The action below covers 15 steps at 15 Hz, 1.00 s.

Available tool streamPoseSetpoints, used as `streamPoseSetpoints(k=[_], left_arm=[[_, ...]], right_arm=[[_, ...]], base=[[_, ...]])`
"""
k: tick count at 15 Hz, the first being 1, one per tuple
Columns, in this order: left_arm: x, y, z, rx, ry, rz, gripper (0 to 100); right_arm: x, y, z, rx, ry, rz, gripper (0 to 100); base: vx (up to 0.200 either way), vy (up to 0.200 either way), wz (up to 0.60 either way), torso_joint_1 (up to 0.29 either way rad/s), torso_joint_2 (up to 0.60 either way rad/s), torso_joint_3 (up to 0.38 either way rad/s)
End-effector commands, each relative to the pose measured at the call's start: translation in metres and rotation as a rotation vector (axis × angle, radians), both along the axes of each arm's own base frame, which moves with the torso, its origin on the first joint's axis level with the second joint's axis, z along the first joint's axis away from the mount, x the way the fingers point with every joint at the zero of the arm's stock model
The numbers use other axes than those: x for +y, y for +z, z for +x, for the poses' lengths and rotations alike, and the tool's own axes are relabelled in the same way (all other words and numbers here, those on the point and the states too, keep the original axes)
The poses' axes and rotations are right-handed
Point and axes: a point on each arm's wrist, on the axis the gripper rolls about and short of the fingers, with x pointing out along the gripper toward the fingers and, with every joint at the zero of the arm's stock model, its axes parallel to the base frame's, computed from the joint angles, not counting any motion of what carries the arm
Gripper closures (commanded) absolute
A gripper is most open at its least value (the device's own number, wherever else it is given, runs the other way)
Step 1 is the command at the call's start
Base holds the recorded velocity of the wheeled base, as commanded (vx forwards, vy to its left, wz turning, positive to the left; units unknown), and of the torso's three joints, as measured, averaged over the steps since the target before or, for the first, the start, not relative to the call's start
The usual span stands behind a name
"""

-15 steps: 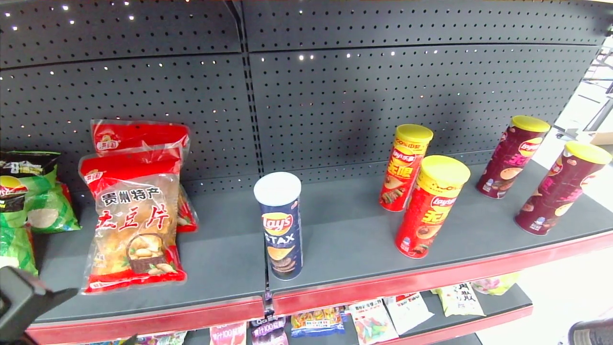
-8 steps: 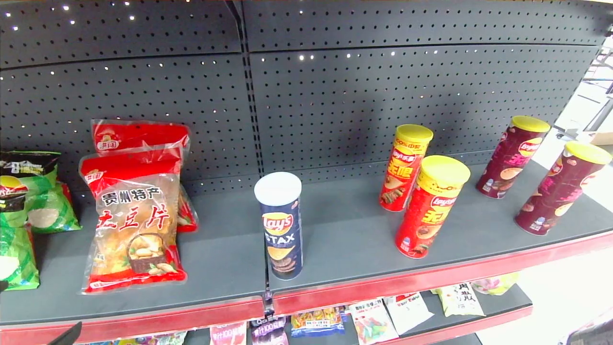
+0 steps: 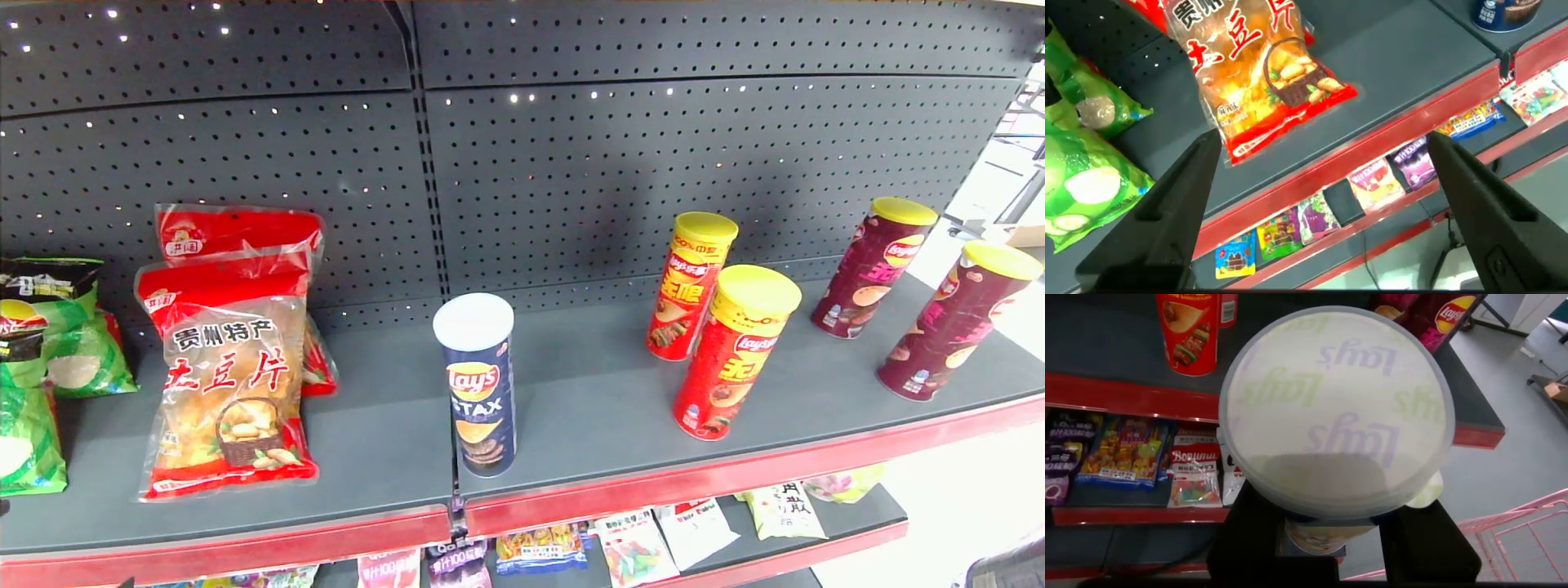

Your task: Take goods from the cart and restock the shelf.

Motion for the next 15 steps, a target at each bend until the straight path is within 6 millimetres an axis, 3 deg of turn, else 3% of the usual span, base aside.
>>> streamPoseSetpoints(k=[1, 5, 12, 15], left_arm=[[0.0001, -0.0003, -0.0003, -0.001, 0.001, 0.000, 0], [0.0005, -0.0006, -0.0012, -0.005, -0.002, 0.002, 0], [0.0027, -0.0011, -0.0062, -0.035, -0.016, 0.014, 0], [0.0040, -0.0006, -0.0092, -0.055, -0.022, 0.010, 0]], right_arm=[[0.0000, 0.0020, 0.0008, 0.002, 0.002, 0.000, 100], [0.0000, 0.0055, 0.0009, -0.004, 0.001, -0.002, 100], [-0.0001, 0.0071, 0.0005, -0.010, -0.002, -0.004, 100], [-0.0001, 0.0067, 0.0004, -0.010, -0.002, -0.004, 100]], base=[[0.000, 0.000, 0.00, 0.000, 0.00, 0.000], [-0.200, 0.000, 0.00, 0.007, 0.00, 0.005], [0.000, 0.000, 0.00, 0.000, 0.00, 0.000], [0.000, 0.000, 0.60, 0.001, 0.00, 0.004]])
